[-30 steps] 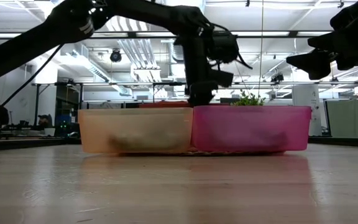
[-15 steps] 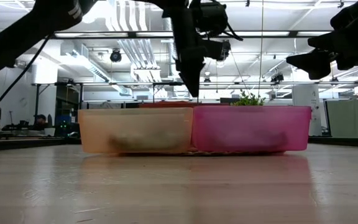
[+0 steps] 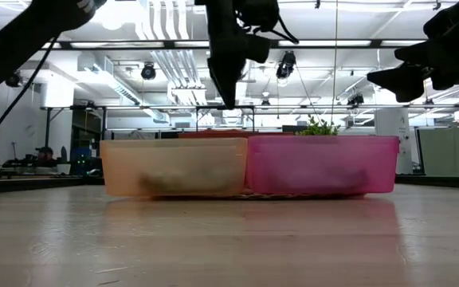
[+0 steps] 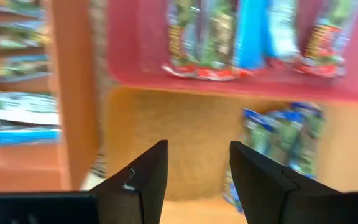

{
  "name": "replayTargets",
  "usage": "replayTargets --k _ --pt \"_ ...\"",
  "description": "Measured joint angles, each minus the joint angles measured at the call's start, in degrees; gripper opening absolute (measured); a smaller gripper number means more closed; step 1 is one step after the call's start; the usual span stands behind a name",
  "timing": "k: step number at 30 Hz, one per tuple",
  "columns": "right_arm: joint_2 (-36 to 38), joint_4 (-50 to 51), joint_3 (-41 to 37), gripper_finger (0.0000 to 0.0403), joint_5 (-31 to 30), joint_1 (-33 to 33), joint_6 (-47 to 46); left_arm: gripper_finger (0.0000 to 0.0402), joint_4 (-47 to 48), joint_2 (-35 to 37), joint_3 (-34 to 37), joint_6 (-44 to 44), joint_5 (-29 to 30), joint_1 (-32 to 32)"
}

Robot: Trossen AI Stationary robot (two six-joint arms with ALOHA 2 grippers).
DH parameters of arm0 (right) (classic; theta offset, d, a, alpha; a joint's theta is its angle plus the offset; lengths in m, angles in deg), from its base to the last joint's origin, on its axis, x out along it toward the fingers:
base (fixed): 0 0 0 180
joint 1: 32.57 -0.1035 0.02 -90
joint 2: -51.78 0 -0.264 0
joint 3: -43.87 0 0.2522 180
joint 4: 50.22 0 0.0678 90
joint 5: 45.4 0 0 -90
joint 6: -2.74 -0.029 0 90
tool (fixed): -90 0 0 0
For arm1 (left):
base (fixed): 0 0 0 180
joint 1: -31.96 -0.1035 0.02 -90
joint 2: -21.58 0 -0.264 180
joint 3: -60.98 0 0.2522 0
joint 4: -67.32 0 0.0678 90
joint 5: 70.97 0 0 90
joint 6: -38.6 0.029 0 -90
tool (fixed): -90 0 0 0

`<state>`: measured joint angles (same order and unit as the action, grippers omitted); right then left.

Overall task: Pick and place Granola Bars by type
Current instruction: Return to Home Position

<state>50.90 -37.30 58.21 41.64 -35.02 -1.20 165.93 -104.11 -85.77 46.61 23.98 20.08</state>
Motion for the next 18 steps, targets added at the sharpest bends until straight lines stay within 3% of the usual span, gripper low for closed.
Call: replayTargets --k 5,13,18 --pt "0.0 0.0 0.0 0.0359 0.0 0.0 0.0 0.0154 -4.0 6.6 10.2 0.4 -5.4 0.1" --pt "0.0 0.0 0.0 0.0359 0.0 0.0 -0.1 0.0154 -16.0 23.3 37.8 -0.8 -5.6 0.1" --pt "0.0 0.0 0.0 0.0359 0.0 0.0 0.0 0.0156 -23.9 33.4 52.1 -2.1 -9.7 1.0"
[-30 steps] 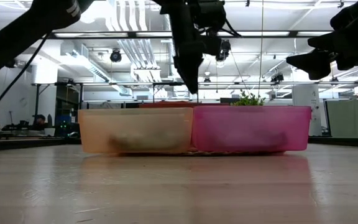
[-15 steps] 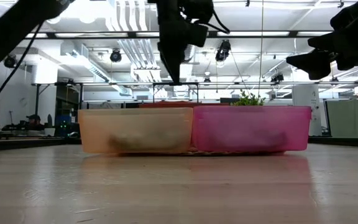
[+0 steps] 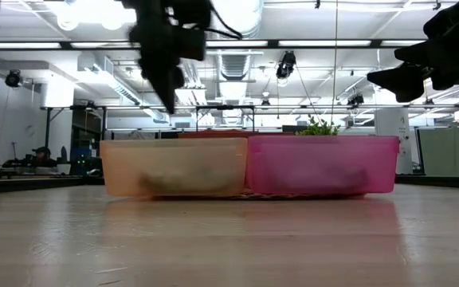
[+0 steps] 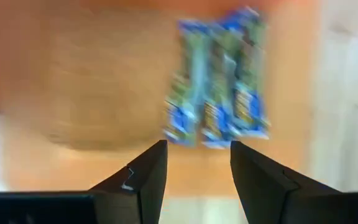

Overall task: Pick and place Granola Bars by type
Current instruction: Return to Home Position

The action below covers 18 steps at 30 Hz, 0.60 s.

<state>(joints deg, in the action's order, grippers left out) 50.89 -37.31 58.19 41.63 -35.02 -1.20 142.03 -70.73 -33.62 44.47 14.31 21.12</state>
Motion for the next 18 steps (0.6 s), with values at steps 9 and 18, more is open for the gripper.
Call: replayTargets --k 9,18 --pt "0.0 0.0 0.0 0.0359 0.0 0.0 0.0 0.0228 -4.7 13.5 16.1 -1.5 -6.3 2.3" --pt "0.0 -0.1 0.0 0.0359 0.0 0.0 -0.1 0.0314 -7.0 26.3 29.9 -2.9 -6.8 3.3"
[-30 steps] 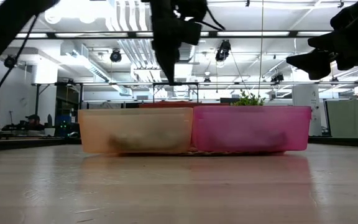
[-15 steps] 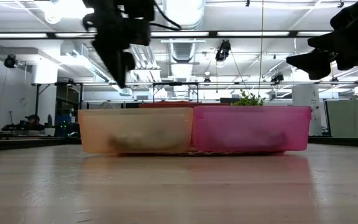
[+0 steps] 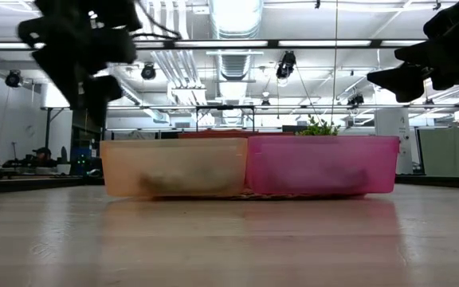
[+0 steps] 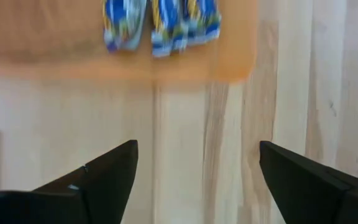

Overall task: Pick and place Granola Bars by type
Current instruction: Return to Home Position

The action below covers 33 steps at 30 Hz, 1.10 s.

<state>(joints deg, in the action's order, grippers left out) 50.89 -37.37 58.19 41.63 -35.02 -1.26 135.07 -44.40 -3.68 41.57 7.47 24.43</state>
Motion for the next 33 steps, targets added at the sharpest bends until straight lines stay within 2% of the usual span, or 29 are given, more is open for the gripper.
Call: replayTargets --k 5,8,12,17,28,33 --pt "0.0 0.0 0.0 0.0359 0.0 0.0 0.1 0.0316 -2.6 8.5 9.1 -4.1 0.0 0.0" --pt "0.0 0.0 0.0 0.0359 0.0 0.0 -0.1 0.0316 -9.5 12.1 11.3 -9.8 0.1 0.0" --pt "0.1 0.1 0.0 0.0359 0.0 0.0 0.0 0.0316 -17.2 16.8 13.7 -13.1 0.3 -0.3" --pt "-0.8 -0.1 0.0 0.0359 0.0 0.0 0.0 0.0317 -28.9 20.1 18.6 -19.4 0.1 -0.3" --pt "-0.8 0.1 0.0 0.0359 0.0 0.0 0.1 0.0317 -51.5 27.9 30.6 -20.6 0.8 -0.3" --pt "-0.8 0.1 0.0 0.0359 0.0 0.0 0.1 0.0317 -55.1 32.5 35.6 -21.1 3.3 -0.3"
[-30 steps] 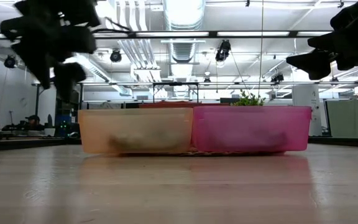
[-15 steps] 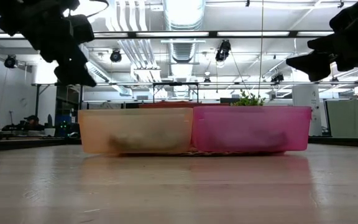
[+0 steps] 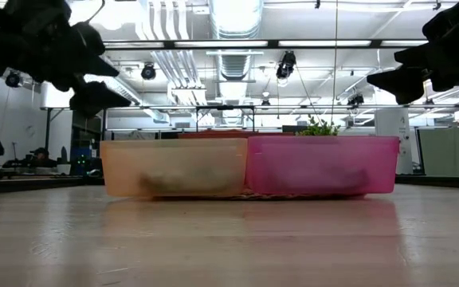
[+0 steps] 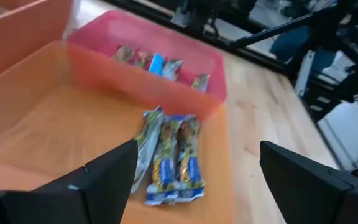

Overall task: Pick and place Granola Bars by type
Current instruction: Return to Home Position

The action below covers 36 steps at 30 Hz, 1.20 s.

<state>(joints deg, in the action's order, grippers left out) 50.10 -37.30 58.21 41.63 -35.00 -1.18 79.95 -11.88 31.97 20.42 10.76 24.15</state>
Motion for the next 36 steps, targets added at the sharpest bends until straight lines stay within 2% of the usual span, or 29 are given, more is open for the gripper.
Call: replayTargets --k 3,12,20,24,30,36 --pt "0.0 0.0 0.0 0.0359 0.0 0.0 0.0 0.0317 -0.6 1.4 1.9 0.0 1.0 0.0" --pt "0.0 0.0 0.0 0.0359 0.0 0.0 -0.1 0.0317 -11.2 6.4 9.1 -2.9 1.7 0.1" --pt "0.0 0.0 0.0 0.0359 0.0 0.0 -0.1 0.0317 -11.3 15.2 12.8 -3.8 1.8 0.1" --pt "0.0 0.0 0.0 0.0359 0.0 0.0 -0.1 0.0317 -11.4 17.6 14.6 -4.5 4.2 0.1" --pt "0.0 0.0 0.0 0.0359 0.0 0.0 -0.1 0.0316 -7.9 21.1 14.7 -4.2 8.0 0.1" --pt "0.0 0.0 0.0 0.0359 0.0 0.0 0.0 0.0316 -3.9 27.6 14.7 -4.0 8.4 0.1"
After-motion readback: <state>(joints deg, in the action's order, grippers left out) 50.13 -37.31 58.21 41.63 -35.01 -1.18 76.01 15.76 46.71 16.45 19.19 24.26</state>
